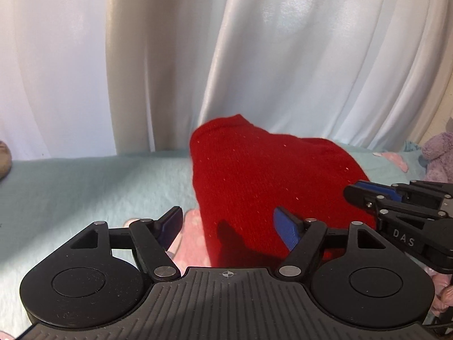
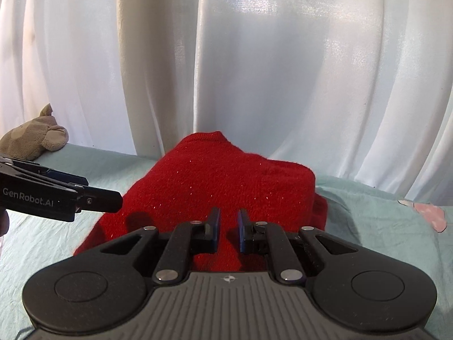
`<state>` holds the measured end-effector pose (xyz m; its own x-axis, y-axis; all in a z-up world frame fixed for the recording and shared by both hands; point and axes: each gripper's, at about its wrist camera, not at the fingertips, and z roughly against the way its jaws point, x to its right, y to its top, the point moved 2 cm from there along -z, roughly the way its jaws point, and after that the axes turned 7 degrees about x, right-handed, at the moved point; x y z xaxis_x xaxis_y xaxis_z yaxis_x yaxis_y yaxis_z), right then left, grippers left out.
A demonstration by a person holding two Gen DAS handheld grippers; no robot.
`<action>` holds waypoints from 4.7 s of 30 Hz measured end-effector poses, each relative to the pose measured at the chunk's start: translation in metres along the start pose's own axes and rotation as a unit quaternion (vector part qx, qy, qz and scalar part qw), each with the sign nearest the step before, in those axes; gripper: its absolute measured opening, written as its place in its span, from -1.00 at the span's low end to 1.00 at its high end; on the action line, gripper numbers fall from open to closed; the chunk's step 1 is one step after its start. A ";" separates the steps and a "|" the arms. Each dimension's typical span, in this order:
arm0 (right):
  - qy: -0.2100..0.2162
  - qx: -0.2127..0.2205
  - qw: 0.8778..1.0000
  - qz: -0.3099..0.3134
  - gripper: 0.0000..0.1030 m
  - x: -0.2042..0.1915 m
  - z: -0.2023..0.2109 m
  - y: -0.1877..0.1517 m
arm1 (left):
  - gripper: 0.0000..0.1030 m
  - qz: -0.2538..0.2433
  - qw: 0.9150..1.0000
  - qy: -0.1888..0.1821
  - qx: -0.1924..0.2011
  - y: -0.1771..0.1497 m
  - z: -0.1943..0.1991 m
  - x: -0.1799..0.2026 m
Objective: Fold small clothes
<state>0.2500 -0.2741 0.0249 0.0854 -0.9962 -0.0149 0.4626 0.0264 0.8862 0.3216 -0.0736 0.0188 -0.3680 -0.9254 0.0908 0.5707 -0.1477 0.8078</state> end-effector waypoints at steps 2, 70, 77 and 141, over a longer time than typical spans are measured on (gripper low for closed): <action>-0.013 0.001 1.000 -0.016 -0.79 0.003 -0.011 0.009 | 0.50 0.020 1.000 0.018 0.007 0.006 -0.015 -0.004; 0.246 -0.046 0.913 -0.321 0.06 0.043 -0.024 -0.003 | 0.70 0.299 0.928 -0.214 -0.055 -0.014 0.003 -0.096; 0.166 -0.061 0.939 -0.295 0.41 0.017 -0.024 -0.021 | 0.82 0.212 0.975 -0.057 -0.038 -0.051 0.056 -0.104; 0.049 0.002 0.994 0.100 -0.64 -0.115 0.036 -0.056 | 0.94 0.069 0.993 0.090 -0.042 -0.087 0.080 -0.024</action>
<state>0.1831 -0.1639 -0.0062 0.2612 -0.9582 0.1170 0.4249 0.2230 0.8774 0.2224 -0.0104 -0.0073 -0.1504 -0.9849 0.0857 0.6680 -0.0373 0.7432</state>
